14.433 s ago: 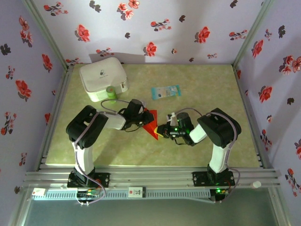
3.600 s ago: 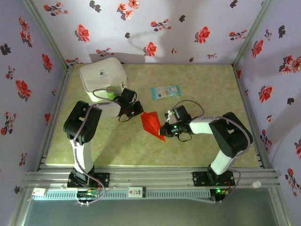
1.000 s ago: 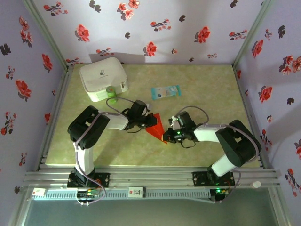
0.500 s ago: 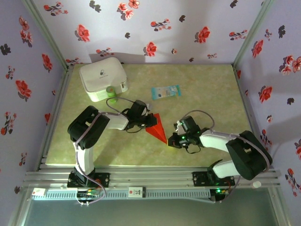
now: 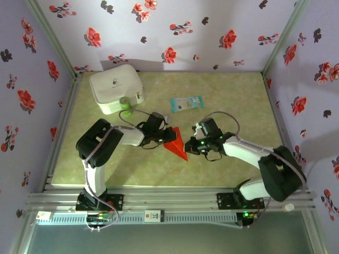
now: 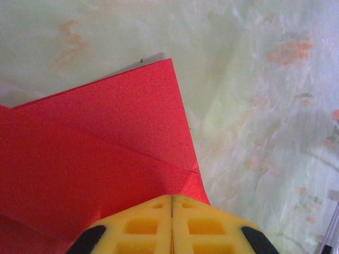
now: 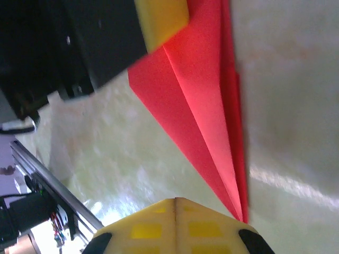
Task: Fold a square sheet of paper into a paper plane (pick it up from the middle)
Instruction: Fourth fold the wing at the center of the table.
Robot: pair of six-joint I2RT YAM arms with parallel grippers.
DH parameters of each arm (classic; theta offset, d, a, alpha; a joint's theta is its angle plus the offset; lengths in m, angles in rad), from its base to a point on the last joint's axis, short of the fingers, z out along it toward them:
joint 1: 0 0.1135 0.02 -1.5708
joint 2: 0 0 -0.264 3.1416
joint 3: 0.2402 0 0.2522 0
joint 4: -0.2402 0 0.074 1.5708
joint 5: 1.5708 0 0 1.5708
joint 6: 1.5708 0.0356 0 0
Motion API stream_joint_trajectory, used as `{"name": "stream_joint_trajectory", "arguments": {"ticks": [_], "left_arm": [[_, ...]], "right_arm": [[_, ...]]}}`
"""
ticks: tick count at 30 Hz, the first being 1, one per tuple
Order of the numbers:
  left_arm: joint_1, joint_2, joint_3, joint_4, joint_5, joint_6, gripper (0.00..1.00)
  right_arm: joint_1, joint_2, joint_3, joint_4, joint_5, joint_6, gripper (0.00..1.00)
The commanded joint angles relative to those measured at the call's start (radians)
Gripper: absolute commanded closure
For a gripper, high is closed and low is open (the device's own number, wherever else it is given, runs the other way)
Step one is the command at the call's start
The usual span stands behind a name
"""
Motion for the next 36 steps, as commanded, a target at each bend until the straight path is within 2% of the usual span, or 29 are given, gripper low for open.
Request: {"name": "stream_joint_trajectory", "arguments": {"ticks": [1,9,13,17,24,28,36], "left_arm": [[0.014,0.042,-0.041,-0.108,-0.055,-0.004,0.92],[0.012,0.046,-0.043,-0.100,-0.049,-0.007,0.92],[0.012,0.032,-0.042,-0.082,-0.052,-0.013,0.92],[0.012,0.006,0.028,-0.149,-0.051,0.024,0.91],[0.002,-0.099,0.043,-0.151,-0.053,0.018,0.79],[-0.032,-0.134,0.008,-0.148,-0.051,-0.018,0.82],[-0.108,-0.111,-0.049,-0.091,-0.046,-0.094,0.97]], "right_arm": [[0.014,0.083,0.044,0.061,-0.032,0.033,0.99],[0.015,0.214,0.078,0.108,-0.006,0.044,0.98],[0.011,0.238,0.018,0.105,0.025,0.030,1.00],[0.006,0.266,-0.058,0.133,0.042,0.033,1.00],[0.006,0.269,-0.092,0.157,0.044,0.039,1.00],[0.006,0.261,-0.078,0.152,0.045,0.038,1.00],[0.004,0.249,-0.085,0.163,0.040,0.034,1.00]]}}
